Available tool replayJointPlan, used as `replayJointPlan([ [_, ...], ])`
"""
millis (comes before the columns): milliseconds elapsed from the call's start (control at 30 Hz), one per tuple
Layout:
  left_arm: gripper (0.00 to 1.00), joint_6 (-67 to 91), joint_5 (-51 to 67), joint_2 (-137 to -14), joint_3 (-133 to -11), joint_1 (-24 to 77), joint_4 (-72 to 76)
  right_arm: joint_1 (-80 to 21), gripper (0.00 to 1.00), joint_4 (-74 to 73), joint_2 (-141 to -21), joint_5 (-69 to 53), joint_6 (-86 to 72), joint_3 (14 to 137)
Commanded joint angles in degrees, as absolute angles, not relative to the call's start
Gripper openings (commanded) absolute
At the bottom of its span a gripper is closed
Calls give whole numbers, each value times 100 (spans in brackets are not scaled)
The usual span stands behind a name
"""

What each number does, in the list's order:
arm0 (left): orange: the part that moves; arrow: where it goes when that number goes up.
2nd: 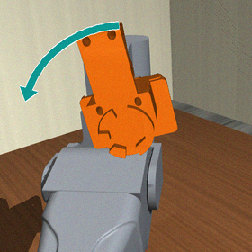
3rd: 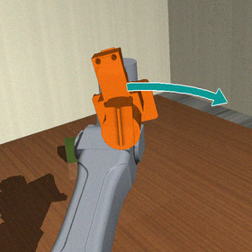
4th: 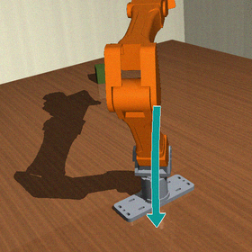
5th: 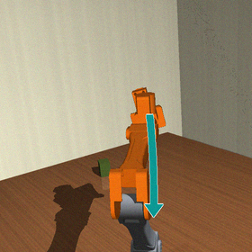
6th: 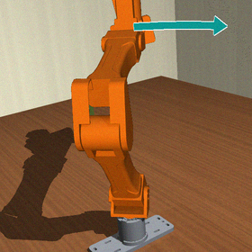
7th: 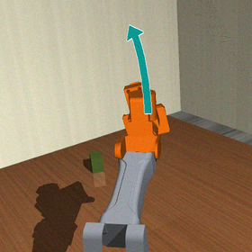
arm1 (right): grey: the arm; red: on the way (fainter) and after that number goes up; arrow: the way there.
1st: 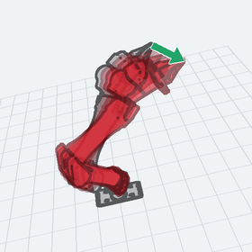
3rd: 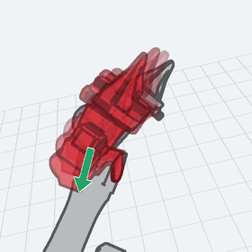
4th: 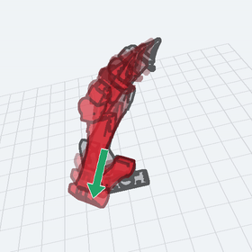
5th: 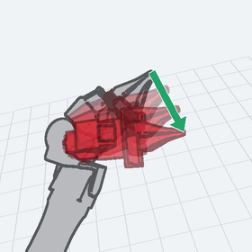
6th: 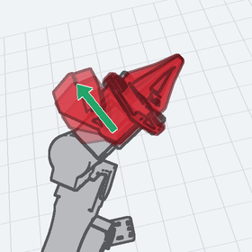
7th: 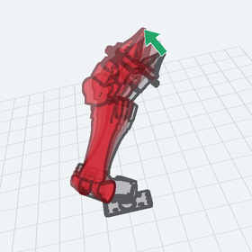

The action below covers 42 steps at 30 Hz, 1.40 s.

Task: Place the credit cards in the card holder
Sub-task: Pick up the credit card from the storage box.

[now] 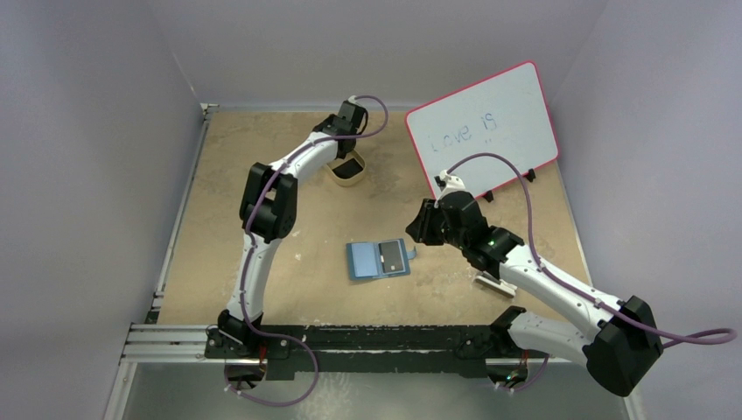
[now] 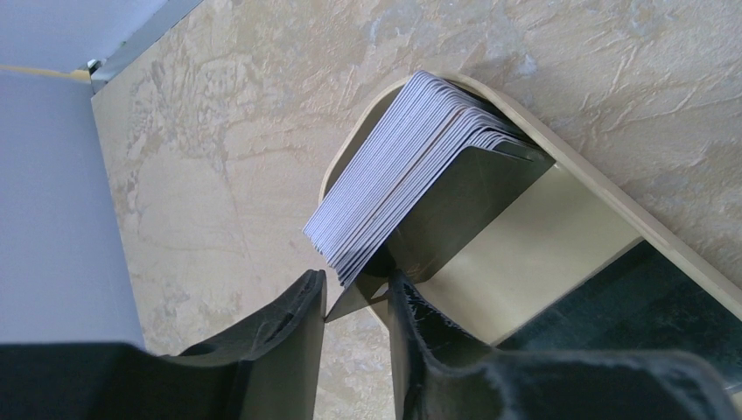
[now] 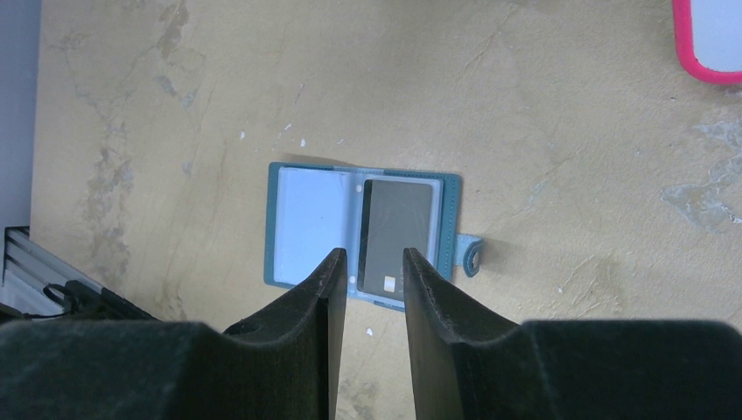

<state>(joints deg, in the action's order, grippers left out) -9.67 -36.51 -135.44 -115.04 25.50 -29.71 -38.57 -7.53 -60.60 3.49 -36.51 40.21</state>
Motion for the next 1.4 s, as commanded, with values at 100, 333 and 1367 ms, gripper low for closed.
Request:
replayJointPlan([
  [100, 21, -896, -3798, -13119, -11808, 2510, -3054, -3876, 32, -672, -5977, 352, -3714, 4070],
  [333, 6, -517, -3437, -12727, -11909, 2548, -3573, -3877, 32, -576, -6098, 263, -3674, 4142],
  [1367, 0, 4026, 3381, -7370, -5609, 2625, -119, -3867, 39, 2282, -5210, -1036, -5132, 3717],
])
